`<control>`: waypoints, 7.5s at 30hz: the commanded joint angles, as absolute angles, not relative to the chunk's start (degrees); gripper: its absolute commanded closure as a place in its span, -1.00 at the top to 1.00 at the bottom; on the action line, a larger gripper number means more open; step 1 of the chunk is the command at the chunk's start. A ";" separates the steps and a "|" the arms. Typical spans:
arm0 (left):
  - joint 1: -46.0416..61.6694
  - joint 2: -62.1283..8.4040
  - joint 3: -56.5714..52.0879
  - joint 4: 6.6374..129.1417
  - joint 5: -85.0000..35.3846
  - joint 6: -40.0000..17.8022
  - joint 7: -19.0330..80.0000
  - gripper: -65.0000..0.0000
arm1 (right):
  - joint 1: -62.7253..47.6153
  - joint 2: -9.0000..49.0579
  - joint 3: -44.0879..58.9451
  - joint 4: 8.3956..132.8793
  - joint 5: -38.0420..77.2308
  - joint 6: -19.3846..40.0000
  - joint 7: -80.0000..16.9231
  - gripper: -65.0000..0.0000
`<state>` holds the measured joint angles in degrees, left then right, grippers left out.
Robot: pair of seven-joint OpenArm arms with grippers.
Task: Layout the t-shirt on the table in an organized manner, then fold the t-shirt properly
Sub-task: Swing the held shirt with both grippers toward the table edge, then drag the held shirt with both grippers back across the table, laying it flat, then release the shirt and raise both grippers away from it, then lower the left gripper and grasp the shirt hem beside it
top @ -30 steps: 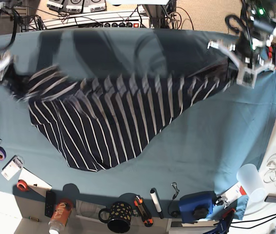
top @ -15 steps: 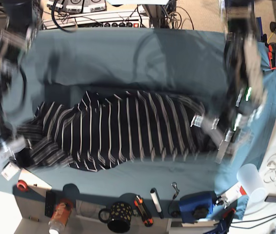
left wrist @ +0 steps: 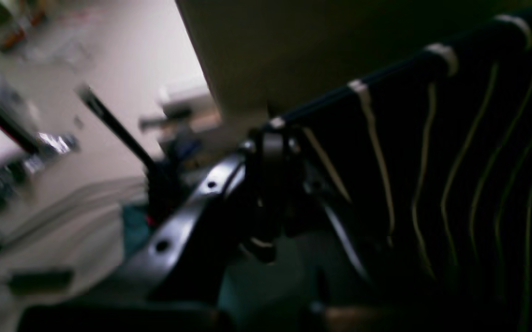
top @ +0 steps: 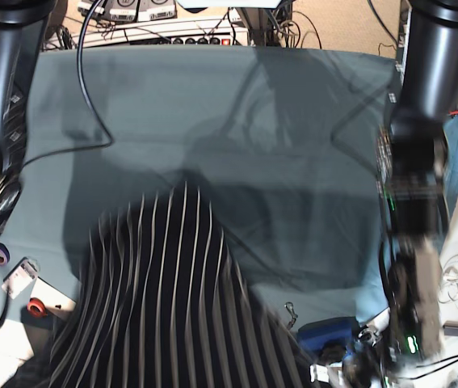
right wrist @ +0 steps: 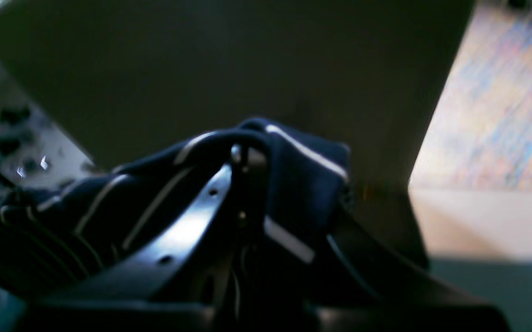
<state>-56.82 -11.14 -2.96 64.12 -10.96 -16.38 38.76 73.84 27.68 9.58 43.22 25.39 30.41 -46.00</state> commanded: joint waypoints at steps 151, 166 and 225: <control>31.27 -24.62 -36.25 134.26 -22.79 -19.14 53.47 -0.21 | -1.74 33.17 31.62 72.44 51.55 40.00 -70.30 -0.34; 31.29 -24.60 -36.23 134.26 -27.29 -19.09 51.53 -0.21 | 0.47 30.63 19.35 72.31 46.19 40.00 -69.78 -0.57; -9.15 -24.75 -5.04 89.19 -23.14 -23.94 45.63 -0.32 | 1.61 35.73 40.80 72.40 53.45 40.00 -72.16 -0.26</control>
